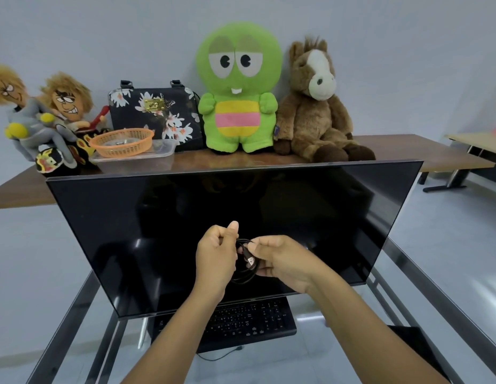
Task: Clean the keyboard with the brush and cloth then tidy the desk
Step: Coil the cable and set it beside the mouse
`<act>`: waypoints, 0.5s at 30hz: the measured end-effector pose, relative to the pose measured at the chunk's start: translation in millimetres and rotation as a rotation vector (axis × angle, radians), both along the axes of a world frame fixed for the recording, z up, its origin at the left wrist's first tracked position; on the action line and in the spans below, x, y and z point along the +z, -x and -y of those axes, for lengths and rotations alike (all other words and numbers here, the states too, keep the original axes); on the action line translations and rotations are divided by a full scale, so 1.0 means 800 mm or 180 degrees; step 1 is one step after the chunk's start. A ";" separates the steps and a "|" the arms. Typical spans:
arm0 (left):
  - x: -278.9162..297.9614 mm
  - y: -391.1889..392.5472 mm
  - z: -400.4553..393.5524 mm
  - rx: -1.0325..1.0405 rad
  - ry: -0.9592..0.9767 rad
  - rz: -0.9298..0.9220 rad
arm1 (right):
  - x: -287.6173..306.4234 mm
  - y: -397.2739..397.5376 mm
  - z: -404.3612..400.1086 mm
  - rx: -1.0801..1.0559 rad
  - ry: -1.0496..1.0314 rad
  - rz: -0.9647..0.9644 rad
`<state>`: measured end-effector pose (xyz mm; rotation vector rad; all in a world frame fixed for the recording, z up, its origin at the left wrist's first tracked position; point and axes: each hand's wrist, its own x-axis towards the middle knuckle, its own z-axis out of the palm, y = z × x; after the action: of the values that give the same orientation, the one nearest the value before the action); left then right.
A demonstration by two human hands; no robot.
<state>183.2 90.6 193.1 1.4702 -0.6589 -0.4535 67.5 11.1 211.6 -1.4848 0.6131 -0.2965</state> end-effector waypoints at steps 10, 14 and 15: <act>-0.019 0.009 0.005 0.0710 0.0231 0.0289 | 0.002 -0.001 -0.005 -0.0040 -0.0141 0.0066; -0.019 0.021 0.000 0.0833 0.0471 0.0720 | 0.004 0.004 -0.006 -0.0186 -0.0134 0.0172; -0.020 0.022 -0.002 0.0809 0.0513 0.0914 | 0.003 0.005 -0.006 -0.0205 -0.0207 0.0200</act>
<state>165.4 91.8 177.5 1.4533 -0.7047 0.0089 63.5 15.5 213.8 -1.3903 0.6153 -0.3686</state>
